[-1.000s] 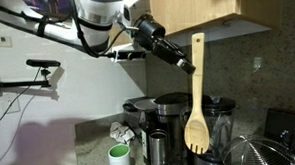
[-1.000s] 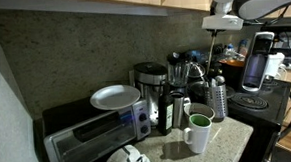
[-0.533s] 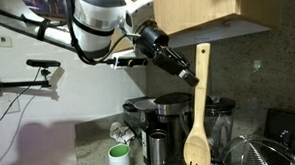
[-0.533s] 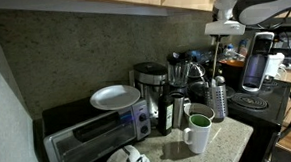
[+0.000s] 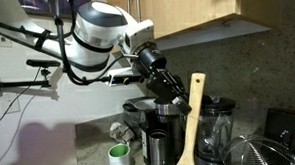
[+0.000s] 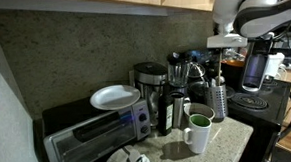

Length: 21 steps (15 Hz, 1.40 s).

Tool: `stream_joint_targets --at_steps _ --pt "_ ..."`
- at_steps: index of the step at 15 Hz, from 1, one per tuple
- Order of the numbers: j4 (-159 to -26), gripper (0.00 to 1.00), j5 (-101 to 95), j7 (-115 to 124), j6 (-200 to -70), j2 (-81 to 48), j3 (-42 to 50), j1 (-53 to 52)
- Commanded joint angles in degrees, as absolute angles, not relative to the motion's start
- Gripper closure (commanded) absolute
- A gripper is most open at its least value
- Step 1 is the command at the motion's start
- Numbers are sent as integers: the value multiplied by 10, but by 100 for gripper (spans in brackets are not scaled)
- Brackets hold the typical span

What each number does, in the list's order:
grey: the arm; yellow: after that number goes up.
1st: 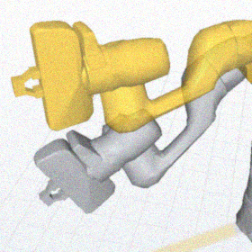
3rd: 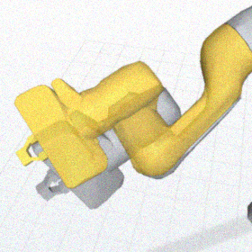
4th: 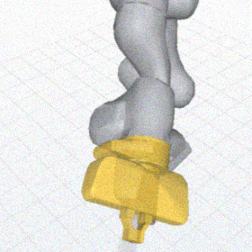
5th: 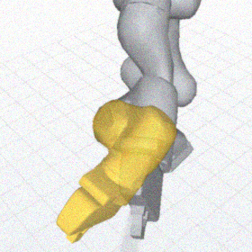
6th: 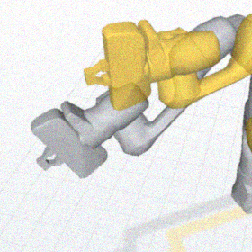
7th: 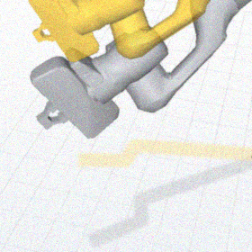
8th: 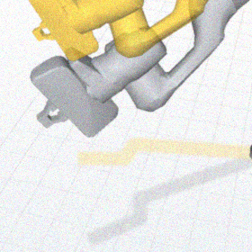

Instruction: Use the wooden cooking stick to stir in the bowl

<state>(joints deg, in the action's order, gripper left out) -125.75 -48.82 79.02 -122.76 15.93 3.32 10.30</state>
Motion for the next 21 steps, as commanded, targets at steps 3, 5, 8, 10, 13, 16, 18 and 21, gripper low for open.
stream_joint_targets --at_steps 3,5,8,10,13,16,18,21 --pt "-1295 95 -469 787 -1220 169 38 99" --pt "-1308 95 -461 788 -1220 170 40 101" --pt "-1321 95 -460 790 -1220 170 40 102" --pt "-1326 95 -461 792 -1222 170 40 102" --pt "-1332 95 -463 794 -1223 170 39 101" --pt "-1338 92 -464 796 -1223 170 39 101" --pt "-1340 64 -465 797 -1223 170 38 101" --pt "-1340 44 -466 798 -1223 170 37 100"
